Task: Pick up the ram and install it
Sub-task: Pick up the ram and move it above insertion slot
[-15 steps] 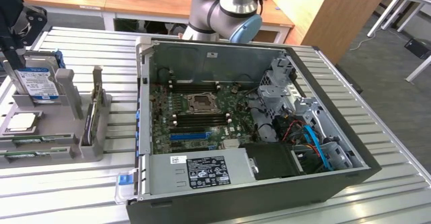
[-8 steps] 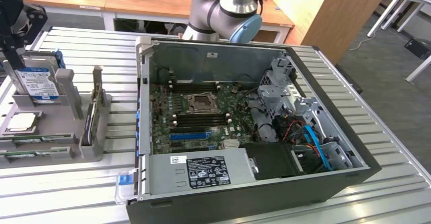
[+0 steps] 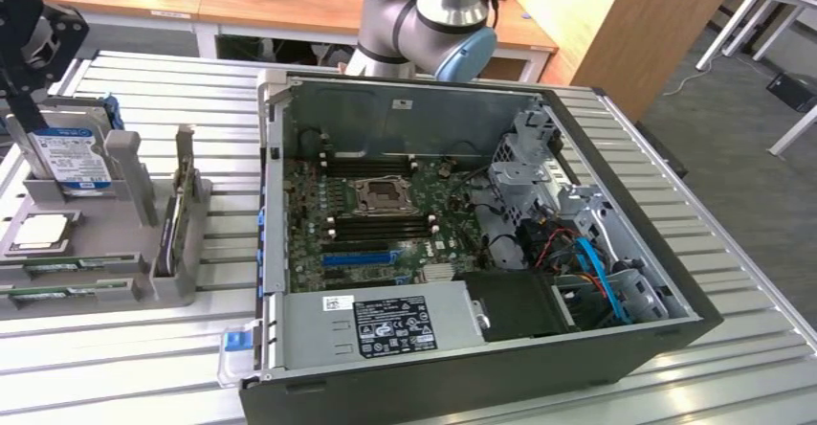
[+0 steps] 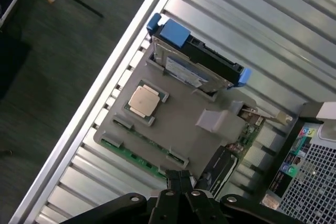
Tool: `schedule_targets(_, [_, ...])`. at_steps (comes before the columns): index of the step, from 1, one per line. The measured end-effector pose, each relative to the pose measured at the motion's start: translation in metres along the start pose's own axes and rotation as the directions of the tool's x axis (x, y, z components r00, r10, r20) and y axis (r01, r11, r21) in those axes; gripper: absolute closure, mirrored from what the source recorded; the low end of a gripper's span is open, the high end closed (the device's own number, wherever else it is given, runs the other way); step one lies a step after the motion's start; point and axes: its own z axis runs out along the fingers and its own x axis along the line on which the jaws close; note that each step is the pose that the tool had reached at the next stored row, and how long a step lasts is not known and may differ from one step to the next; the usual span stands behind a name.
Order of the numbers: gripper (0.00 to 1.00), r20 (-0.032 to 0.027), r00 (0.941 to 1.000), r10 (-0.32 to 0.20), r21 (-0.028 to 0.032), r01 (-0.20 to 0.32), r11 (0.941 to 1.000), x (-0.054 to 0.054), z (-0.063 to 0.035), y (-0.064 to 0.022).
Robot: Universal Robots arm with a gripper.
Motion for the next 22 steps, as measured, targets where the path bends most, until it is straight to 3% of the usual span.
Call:
schedule_targets(5, [0.90,-0.0039,0.9961,-0.088,-0.0022,0.088,0.9961,0.0000,0.0000,0.0000])
schedule_targets(10, [0.90,-0.0077,0.9841,-0.177,-0.0048,0.177,0.9841,0.0000,0.0001,0.0000])
schedule_targets(16, [0.90,-0.0116,0.9606,-0.278,-0.0083,0.278,0.9607,0.0000,0.0001,0.0000])
schedule_targets(22, [0.90,-0.0153,0.9268,-0.375,-0.0121,0.375,0.9269,0.0000,0.0001,0.0000])
